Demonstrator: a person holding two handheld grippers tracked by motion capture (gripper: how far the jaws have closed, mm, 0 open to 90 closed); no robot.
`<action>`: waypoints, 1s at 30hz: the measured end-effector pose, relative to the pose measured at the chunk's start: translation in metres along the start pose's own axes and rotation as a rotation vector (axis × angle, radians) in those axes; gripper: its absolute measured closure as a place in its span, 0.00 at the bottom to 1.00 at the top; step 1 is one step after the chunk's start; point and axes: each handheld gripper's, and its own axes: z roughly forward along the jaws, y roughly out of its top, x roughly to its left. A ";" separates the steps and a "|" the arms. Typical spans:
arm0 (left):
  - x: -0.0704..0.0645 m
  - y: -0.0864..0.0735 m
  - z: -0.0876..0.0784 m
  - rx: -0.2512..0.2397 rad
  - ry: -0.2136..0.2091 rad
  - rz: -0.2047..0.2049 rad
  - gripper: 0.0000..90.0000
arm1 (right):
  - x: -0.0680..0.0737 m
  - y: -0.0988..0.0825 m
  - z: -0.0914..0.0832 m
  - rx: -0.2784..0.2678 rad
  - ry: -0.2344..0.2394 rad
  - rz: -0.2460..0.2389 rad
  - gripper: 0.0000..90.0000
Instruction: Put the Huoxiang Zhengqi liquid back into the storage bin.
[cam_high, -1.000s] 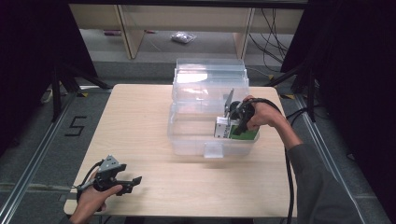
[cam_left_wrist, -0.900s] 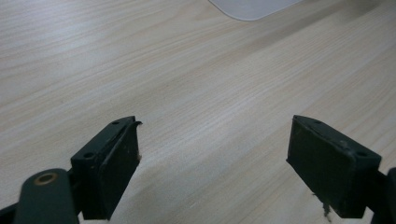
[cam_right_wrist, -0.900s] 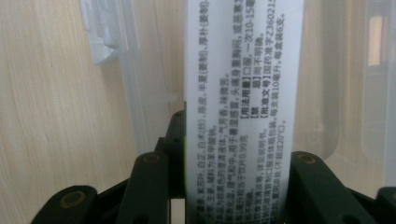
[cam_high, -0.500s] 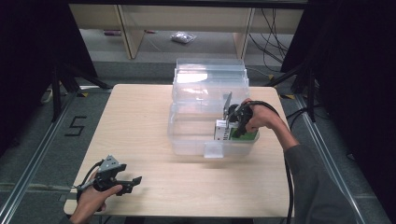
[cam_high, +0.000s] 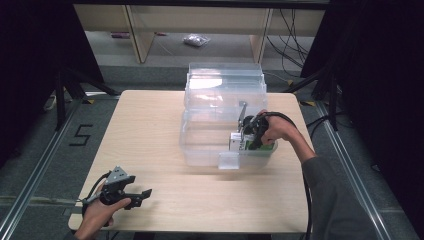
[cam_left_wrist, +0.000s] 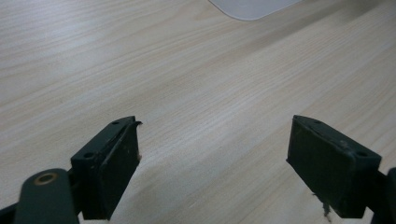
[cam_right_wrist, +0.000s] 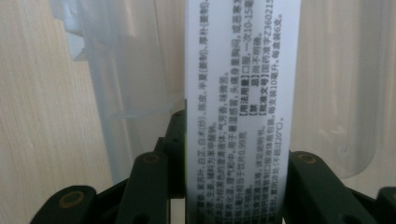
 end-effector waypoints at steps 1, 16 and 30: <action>0.000 0.000 -0.001 0.005 0.000 0.006 0.18 | -0.001 0.000 0.000 0.014 -0.005 -0.007 0.72; 0.000 0.000 0.000 -0.002 0.001 0.000 0.18 | -0.004 0.002 0.006 0.017 0.021 -0.024 0.70; 0.000 0.000 0.000 0.000 0.001 0.002 0.18 | 0.003 -0.004 -0.025 -0.065 0.012 0.031 0.65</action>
